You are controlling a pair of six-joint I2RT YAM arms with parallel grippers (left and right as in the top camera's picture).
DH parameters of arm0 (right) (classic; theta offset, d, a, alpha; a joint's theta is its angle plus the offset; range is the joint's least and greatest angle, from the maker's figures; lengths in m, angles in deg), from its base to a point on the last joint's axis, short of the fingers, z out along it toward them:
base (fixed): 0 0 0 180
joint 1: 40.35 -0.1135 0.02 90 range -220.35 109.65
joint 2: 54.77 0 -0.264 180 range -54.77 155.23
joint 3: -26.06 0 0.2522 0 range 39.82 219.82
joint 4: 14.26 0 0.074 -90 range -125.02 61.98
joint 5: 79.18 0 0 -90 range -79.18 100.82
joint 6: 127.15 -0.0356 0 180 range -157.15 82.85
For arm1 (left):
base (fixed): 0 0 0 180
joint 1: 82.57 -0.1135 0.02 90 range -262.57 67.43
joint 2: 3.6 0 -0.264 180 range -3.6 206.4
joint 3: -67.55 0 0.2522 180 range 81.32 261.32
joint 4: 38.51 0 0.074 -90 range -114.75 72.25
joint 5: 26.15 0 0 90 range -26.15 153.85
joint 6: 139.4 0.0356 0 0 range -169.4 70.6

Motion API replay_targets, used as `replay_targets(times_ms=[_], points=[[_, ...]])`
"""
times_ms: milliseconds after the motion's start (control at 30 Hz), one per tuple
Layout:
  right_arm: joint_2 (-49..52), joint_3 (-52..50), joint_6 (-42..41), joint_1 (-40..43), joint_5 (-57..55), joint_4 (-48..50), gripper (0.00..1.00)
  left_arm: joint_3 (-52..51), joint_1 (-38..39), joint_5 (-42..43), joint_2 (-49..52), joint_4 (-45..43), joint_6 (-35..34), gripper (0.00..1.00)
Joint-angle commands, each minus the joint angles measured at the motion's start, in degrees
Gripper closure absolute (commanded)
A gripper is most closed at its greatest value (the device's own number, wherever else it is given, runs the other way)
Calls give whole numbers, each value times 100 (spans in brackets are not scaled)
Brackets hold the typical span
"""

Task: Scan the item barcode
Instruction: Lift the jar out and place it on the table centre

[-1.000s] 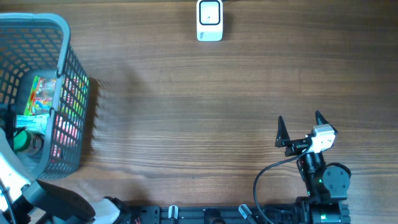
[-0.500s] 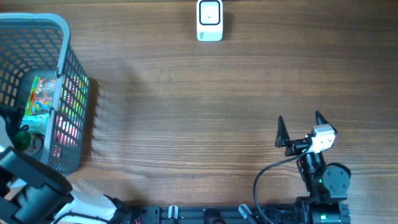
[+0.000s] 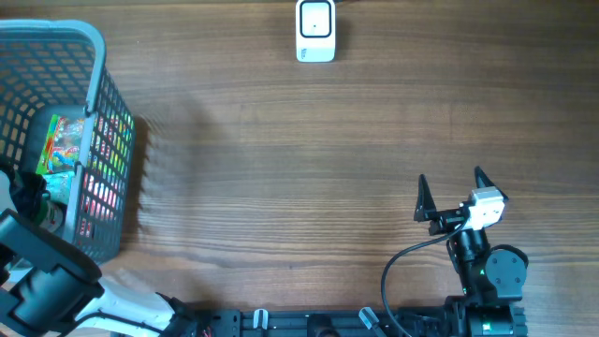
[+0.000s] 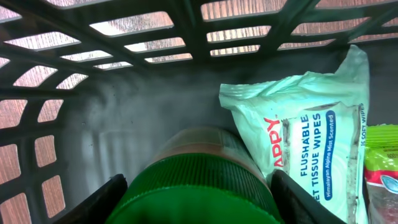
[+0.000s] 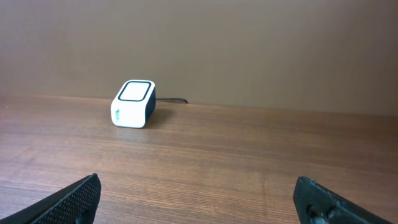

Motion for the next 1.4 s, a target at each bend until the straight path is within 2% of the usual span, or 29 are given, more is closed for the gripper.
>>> replay_targets(times_ms=[0, 167, 233, 300, 433, 567, 667, 733, 800, 900, 967, 1100, 1233, 1367], points=[[-26, -7, 22, -24, -55, 20, 0, 0, -11, 315, -328, 63, -4, 44], [-26, -7, 22, -24, -55, 20, 0, 501, -9, 1080, -1458, 127, -20, 43], [-26, -7, 22, -24, -55, 17, 0, 702, -9, 1722, -2039, 129, -24, 43], [-26, -7, 24, -24, -55, 17, 0, 920, -9, 2704, -2848, 79, -282, 42], [-26, -4, 22, -24, -57, 20, 0, 949, 42, 4494, -4201, -605, -859, 40], [-26, -7, 22, -24, -55, 20, 0, 949, 728, 5034, -5007, -881, -1248, 39], [-26, -4, 22, -24, -55, 17, 0, 942, 2061, 5003, -5106, -671, -1246, 39], [-26, -7, 22, -24, -55, 20, 0, 896, 2990, 4653, -4922, -398, -1246, 39], [-26, -4, 22, -24, -55, 17, 0, 870, 3904, 4039, -4575, 17, -1244, 40], [-26, -4, 20, -24, -55, 20, 0, 866, 5287, 2671, -3630, 662, -1226, 40], [-26, -4, 24, -24, -55, 20, 0, 866, 5821, 2326, -2944, 782, -1296, 40], [-26, -7, 22, -24, -55, 20, 0, 866, 6328, 2310, -1620, 772, -1464, 40], [-26, -7, 22, -24, -55, 20, 0, 866, 6472, 2216, -483, 852, -1482, 40], [-26, -4, 24, -24, -55, 20, 0, 866, 6481, 1172, -275, 1056, -1480, 38]])
